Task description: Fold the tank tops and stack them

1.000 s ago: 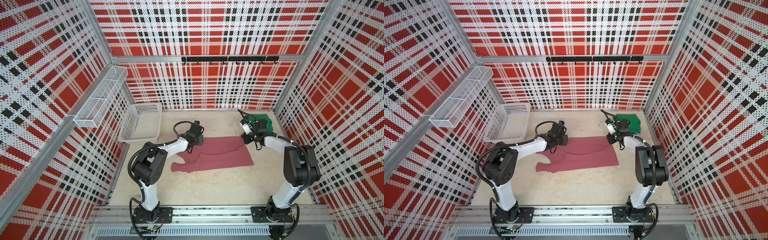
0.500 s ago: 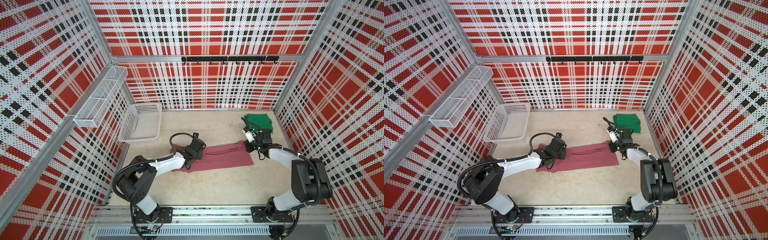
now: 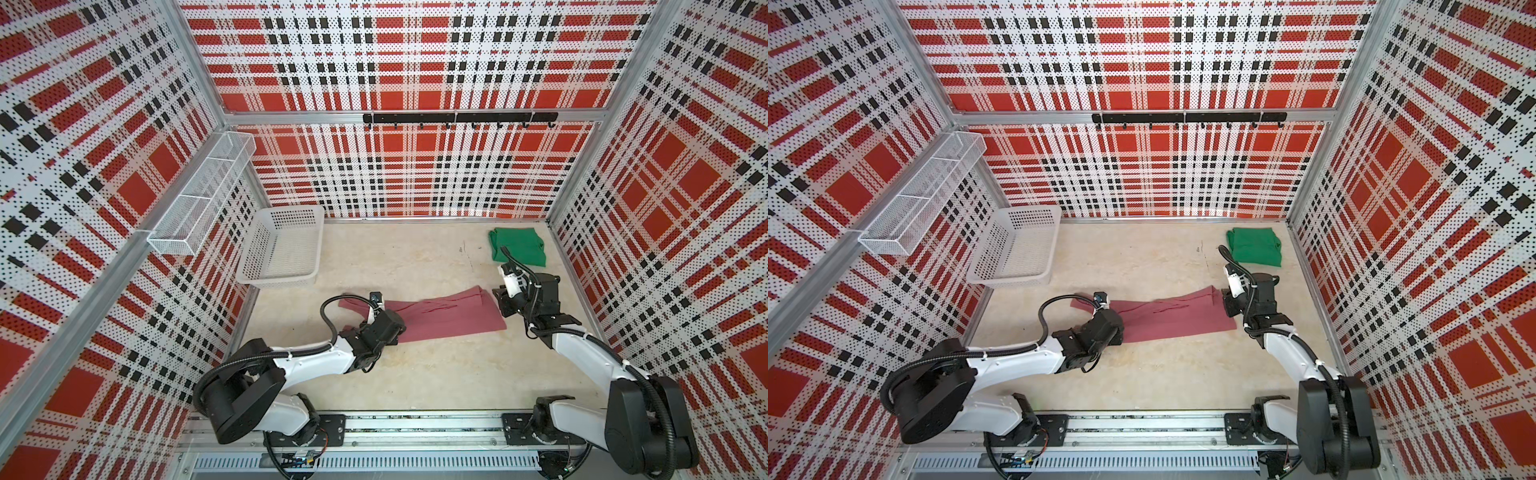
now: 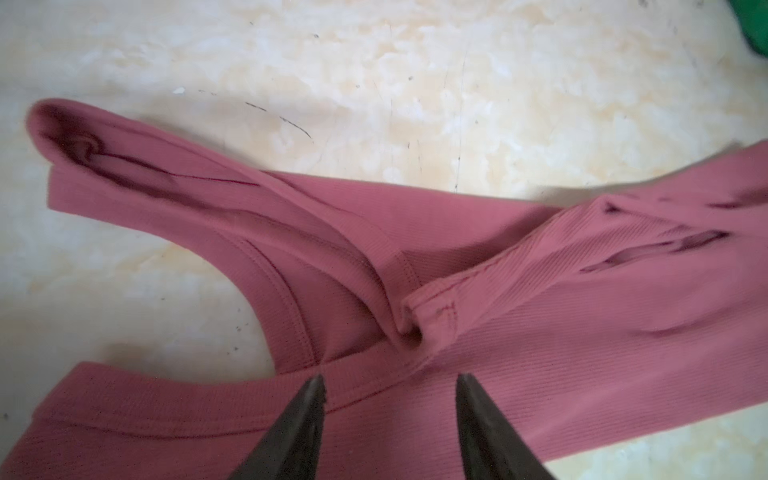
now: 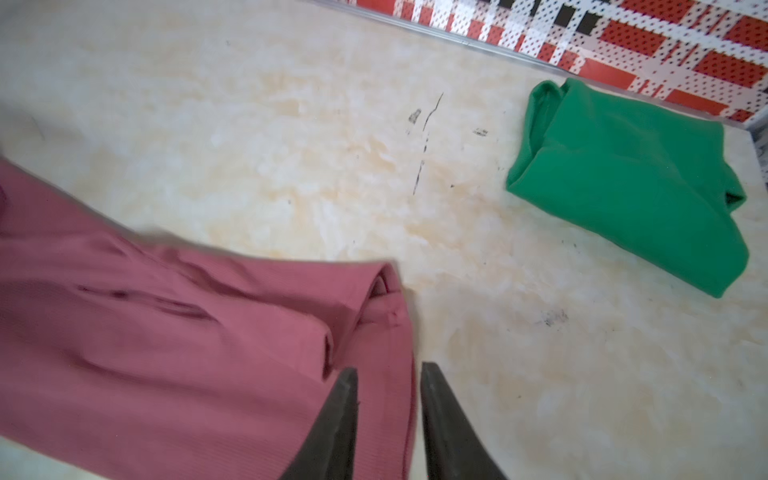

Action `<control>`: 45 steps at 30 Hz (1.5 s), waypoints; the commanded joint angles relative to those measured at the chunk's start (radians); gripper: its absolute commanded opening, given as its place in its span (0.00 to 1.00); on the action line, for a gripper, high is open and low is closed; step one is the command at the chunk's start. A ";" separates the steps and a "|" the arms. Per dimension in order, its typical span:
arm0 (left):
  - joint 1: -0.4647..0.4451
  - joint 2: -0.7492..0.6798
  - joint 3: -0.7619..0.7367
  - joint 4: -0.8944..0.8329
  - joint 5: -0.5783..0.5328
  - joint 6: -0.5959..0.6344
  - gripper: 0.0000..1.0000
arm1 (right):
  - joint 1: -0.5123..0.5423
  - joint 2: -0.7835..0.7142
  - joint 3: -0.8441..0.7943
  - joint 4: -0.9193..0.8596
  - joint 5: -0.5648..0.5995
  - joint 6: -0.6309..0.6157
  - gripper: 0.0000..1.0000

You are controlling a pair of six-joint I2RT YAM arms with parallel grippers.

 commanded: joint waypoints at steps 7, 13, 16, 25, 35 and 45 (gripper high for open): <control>0.133 0.060 0.153 0.104 0.179 0.013 0.46 | 0.076 0.208 0.314 -0.397 0.069 0.423 0.38; 0.133 0.238 0.284 0.046 0.265 0.058 0.48 | 0.113 0.280 0.333 -0.467 0.074 0.505 0.54; 0.139 0.255 0.272 0.038 0.282 0.054 0.51 | 0.115 0.324 0.346 -0.485 0.060 0.511 0.55; 0.160 0.243 0.241 0.014 0.319 0.052 0.55 | 0.128 0.426 0.368 -0.441 0.028 0.518 0.51; 0.168 0.237 0.233 0.003 0.377 0.055 0.48 | 0.143 0.434 0.412 -0.490 0.092 0.488 0.02; 0.115 0.239 0.163 0.016 0.418 0.006 0.46 | 0.101 0.456 0.568 -0.564 0.178 0.238 0.00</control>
